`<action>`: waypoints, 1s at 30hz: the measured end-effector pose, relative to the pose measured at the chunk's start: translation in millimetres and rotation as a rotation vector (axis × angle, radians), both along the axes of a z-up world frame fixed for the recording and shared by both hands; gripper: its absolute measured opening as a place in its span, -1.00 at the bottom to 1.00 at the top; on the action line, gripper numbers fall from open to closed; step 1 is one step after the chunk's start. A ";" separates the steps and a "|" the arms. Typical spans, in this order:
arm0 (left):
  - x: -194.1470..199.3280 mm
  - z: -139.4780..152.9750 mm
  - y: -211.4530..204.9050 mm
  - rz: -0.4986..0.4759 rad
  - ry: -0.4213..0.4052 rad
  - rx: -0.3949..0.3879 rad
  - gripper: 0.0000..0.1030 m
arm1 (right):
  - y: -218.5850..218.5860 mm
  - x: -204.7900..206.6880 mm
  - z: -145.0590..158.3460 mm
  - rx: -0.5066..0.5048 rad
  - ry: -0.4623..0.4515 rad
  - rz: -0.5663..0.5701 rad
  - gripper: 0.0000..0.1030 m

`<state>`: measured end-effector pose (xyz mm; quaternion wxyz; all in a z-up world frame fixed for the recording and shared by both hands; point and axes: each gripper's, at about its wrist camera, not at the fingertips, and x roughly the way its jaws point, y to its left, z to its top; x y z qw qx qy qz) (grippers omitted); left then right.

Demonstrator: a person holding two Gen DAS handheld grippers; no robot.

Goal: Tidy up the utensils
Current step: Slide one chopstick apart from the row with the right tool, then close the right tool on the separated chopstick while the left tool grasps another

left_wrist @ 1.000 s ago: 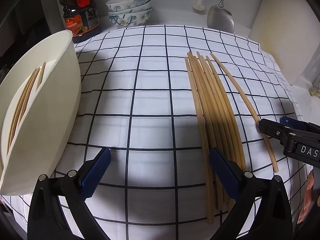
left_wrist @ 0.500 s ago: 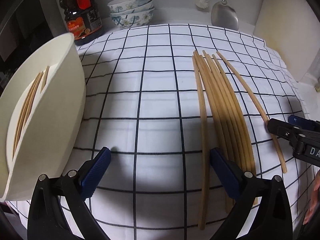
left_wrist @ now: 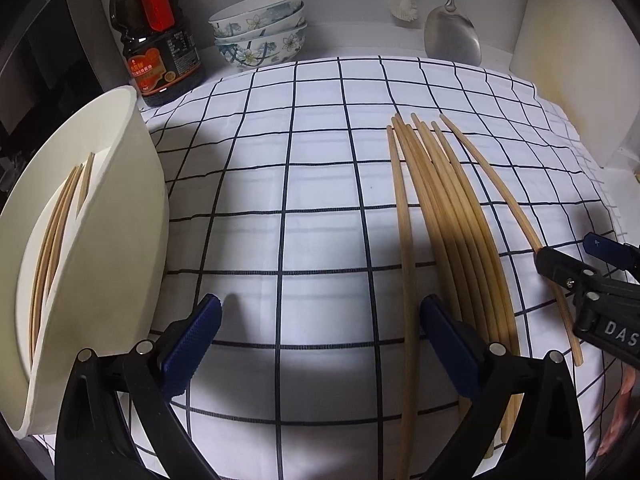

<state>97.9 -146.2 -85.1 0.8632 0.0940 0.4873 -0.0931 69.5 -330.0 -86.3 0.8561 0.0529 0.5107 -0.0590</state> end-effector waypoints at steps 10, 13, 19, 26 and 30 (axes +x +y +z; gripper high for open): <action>1.5 2.7 -4.1 -0.040 -0.020 -0.061 0.40 | 13.5 2.7 1.4 -0.031 -0.052 0.034 -0.04; -1.0 4.3 -7.9 -0.055 -0.032 -0.068 0.05 | 16.0 1.8 2.8 -0.032 -0.063 0.044 -0.52; -8.0 6.5 -13.7 -0.069 -0.055 -0.059 -0.86 | 18.5 0.4 4.3 -0.037 -0.067 0.032 -0.88; -18.5 15.6 0.3 -0.069 -0.055 -0.152 -0.86 | 5.0 -2.4 10.0 0.079 -0.084 0.007 -0.88; -30.7 32.1 11.2 -0.069 -0.082 -0.197 -0.86 | 2.5 -7.1 21.5 0.126 -0.121 0.004 -0.88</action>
